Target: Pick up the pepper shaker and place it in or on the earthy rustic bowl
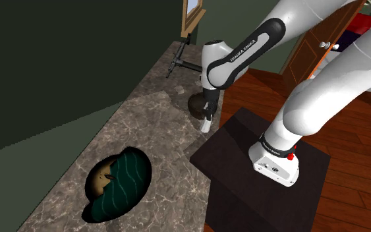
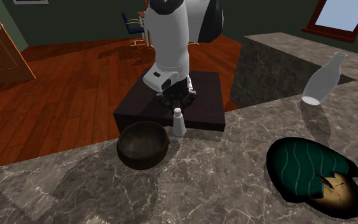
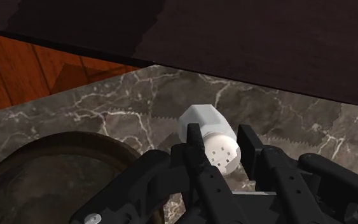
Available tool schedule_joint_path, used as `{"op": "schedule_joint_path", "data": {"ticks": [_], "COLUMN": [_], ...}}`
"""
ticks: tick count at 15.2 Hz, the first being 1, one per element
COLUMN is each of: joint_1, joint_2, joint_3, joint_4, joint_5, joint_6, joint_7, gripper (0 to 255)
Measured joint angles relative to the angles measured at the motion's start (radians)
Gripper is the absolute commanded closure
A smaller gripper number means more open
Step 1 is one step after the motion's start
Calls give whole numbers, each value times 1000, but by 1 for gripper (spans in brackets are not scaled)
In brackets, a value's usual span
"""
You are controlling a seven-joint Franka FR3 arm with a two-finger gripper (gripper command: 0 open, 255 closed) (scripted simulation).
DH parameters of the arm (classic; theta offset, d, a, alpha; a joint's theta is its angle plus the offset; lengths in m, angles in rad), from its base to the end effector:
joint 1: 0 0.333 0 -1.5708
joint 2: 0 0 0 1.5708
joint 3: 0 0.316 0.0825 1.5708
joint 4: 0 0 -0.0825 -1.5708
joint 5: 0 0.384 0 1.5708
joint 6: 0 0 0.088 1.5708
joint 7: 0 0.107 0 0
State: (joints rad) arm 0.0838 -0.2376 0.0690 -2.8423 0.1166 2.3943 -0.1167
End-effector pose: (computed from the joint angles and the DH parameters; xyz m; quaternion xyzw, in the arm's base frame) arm 0.3331 0.0502 0.2486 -0.9905 -0.0854 0.1052 0.0250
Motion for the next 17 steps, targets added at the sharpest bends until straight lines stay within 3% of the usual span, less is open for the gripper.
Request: {"op": "schedule_joint_path", "data": {"ticks": [17], "joint_1": [-7], "joint_2": [-233], "joint_3": [-9], "joint_4": [84], "joint_5": [-18], "joint_6": [-317], "joint_7": [16], "gripper": [255]}}
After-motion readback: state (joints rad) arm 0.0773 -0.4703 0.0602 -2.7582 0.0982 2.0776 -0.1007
